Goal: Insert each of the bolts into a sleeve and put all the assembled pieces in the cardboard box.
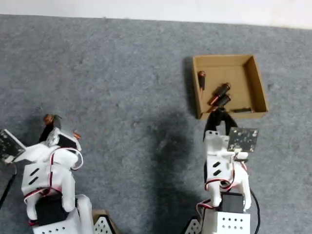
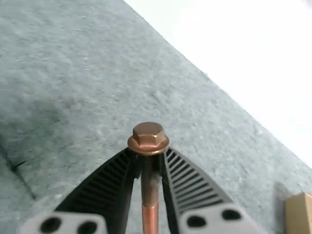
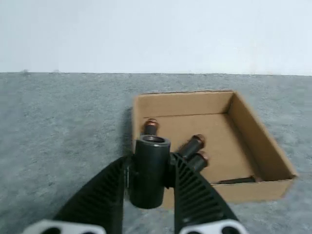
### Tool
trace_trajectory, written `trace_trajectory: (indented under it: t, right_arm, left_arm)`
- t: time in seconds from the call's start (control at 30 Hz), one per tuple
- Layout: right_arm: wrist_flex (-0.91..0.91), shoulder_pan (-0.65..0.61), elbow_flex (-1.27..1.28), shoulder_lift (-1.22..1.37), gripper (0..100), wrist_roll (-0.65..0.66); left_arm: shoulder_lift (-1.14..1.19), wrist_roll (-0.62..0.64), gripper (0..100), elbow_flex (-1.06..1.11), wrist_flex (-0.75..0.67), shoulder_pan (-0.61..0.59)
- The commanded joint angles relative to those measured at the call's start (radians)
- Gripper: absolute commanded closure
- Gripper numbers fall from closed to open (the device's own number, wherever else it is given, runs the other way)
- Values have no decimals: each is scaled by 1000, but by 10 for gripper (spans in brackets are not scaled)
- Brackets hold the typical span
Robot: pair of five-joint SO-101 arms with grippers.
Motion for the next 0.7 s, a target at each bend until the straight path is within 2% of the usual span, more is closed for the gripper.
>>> trace_trajectory:
  t: [0.0,0.33,0.5,0.67]
  right_arm:
    - [18,-64,107,-22,992,14]
    - [18,-189,104,-22,992,28]
    - [21,-377,107,-22,993,261]
    - [15,-492,107,-22,993,295]
  left_arm:
    - [-1,0,996,-5,-75,64]
    - [-18,0,996,-1,-259,334]
    - [-18,0,996,8,-377,450]
    - [-18,0,996,105,-522,519]
